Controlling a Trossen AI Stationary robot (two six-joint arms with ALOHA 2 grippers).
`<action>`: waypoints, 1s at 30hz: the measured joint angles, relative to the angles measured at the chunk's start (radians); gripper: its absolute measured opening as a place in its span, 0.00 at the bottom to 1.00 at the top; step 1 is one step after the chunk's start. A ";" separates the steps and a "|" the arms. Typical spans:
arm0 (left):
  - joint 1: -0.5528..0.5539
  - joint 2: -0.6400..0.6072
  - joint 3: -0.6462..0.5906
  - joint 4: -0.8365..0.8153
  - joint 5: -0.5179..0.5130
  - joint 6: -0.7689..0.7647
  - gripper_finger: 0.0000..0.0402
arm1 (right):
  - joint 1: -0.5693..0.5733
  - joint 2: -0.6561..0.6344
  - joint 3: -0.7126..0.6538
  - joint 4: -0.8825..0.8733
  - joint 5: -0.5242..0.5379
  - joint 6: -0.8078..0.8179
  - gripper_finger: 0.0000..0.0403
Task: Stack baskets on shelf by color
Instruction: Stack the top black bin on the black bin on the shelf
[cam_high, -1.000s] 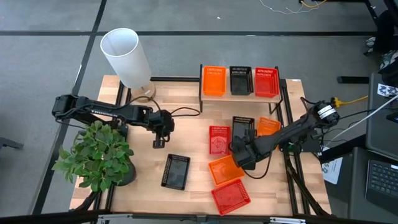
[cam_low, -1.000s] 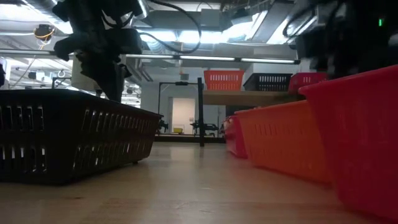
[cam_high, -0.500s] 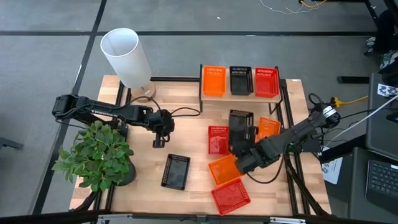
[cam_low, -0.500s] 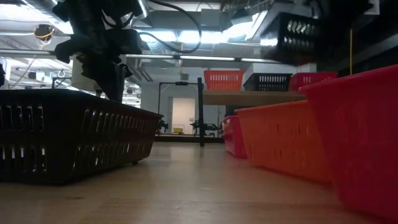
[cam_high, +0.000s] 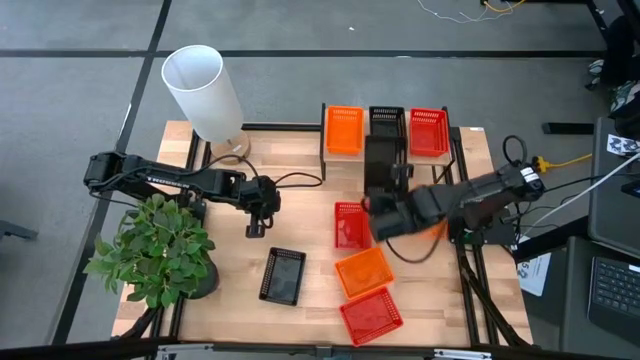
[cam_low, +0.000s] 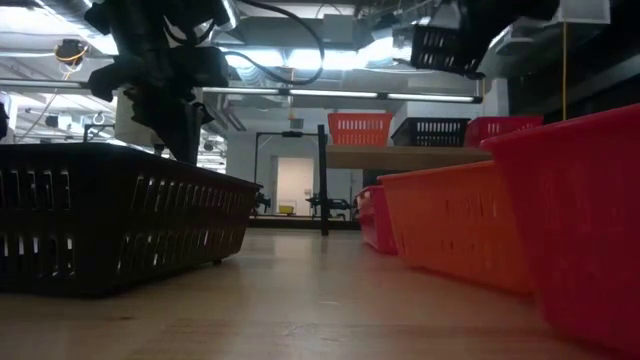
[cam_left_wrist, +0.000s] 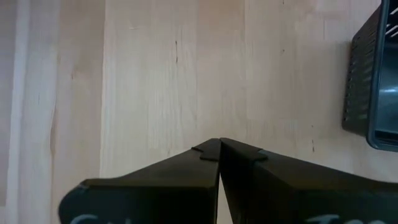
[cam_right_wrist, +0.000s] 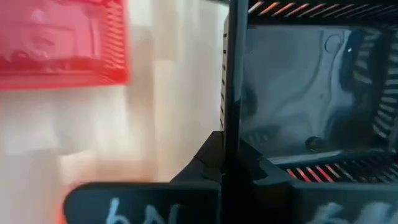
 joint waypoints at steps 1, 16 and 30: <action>0.000 0.000 0.000 -0.001 0.000 0.000 0.00 | -0.027 -0.004 0.001 -0.005 -0.001 -0.017 0.00; 0.001 0.000 -0.110 0.095 -0.002 0.001 0.00 | -0.341 -0.213 0.001 0.195 -0.200 -0.333 0.00; 0.002 0.000 -0.117 0.232 -0.002 0.003 0.00 | -0.658 -0.169 0.001 0.277 -0.483 -0.559 0.00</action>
